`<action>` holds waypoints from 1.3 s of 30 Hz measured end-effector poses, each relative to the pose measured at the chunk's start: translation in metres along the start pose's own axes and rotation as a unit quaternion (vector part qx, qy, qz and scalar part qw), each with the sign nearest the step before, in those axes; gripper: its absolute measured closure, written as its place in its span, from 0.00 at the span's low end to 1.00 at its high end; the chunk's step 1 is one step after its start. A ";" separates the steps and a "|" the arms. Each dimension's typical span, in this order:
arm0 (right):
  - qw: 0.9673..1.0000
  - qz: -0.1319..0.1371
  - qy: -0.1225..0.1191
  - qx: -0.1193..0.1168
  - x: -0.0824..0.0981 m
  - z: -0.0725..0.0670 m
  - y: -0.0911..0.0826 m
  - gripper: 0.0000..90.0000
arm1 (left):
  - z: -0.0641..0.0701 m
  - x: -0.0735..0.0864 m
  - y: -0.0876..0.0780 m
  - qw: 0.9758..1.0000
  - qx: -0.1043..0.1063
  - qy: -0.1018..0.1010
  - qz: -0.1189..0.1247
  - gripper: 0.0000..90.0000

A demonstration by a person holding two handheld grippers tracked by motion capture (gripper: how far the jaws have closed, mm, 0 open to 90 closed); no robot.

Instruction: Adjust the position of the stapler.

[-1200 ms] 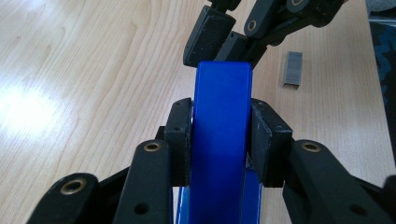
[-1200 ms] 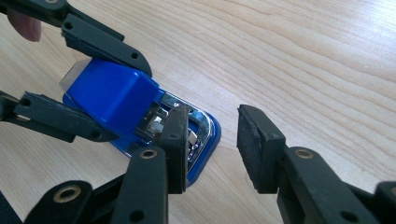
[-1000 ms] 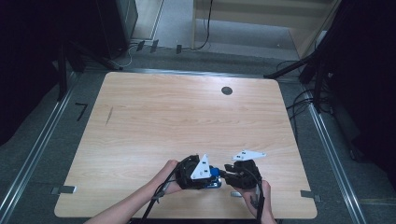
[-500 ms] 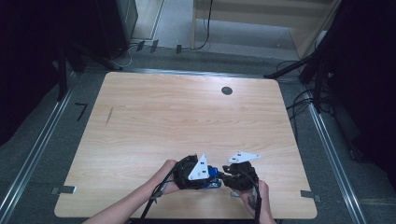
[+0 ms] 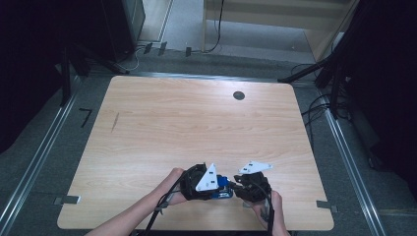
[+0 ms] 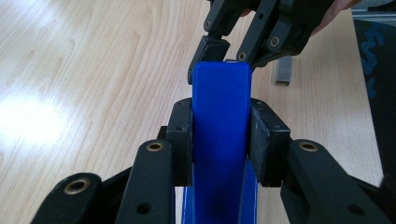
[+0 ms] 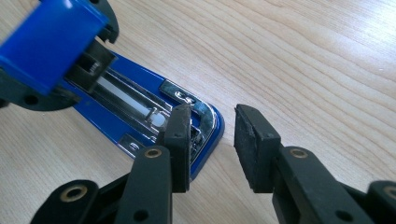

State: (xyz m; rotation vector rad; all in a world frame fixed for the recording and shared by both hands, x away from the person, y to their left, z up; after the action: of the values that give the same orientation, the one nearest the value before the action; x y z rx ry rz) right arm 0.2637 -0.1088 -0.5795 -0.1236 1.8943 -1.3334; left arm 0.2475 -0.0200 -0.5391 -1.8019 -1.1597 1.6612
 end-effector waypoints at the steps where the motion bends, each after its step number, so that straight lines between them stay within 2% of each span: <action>1: 1.000 0.000 0.000 0.000 0.000 0.000 0.000 0.76 | 0.000 0.000 -0.001 1.000 -0.001 0.001 0.001 0.74; 15: 0.999 -0.009 -0.026 0.025 -0.001 -0.004 -0.001 0.82 | 0.000 0.004 -0.014 1.000 -0.005 0.005 -0.003 0.74; 22: 0.999 -0.013 -0.039 0.036 -0.002 -0.006 -0.001 0.84 | -0.001 0.007 -0.022 1.000 -0.004 -0.002 -0.005 0.74; 30: 0.999 -0.014 -0.037 0.037 -0.002 -0.008 -0.001 0.85 | -0.003 0.014 -0.033 1.000 -0.006 -0.008 -0.002 0.74; 35: 0.998 -0.014 -0.038 0.039 -0.002 -0.008 -0.001 0.87 | -0.004 0.019 -0.038 1.000 -0.003 -0.018 0.006 0.73; 39: 0.998 -0.014 -0.045 0.039 -0.002 -0.008 -0.001 0.88 | -0.004 0.020 -0.039 1.000 -0.004 -0.017 0.007 0.73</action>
State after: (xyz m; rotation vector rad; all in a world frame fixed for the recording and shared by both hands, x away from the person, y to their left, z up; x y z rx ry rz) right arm 0.2593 -0.1019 -0.5767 -0.1690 1.7690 -1.3947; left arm 0.2386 0.0180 -0.5201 -1.7985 -1.1722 1.7035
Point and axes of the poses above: each handheld gripper's, and its own axes: y roughly forward along the jaws, x roughly out of its underside, z roughly to its right, the point moved 10 cm from there along y, roughly forward along the jaws, and after that the axes turned 7 degrees about -z, right-handed, at the moved point
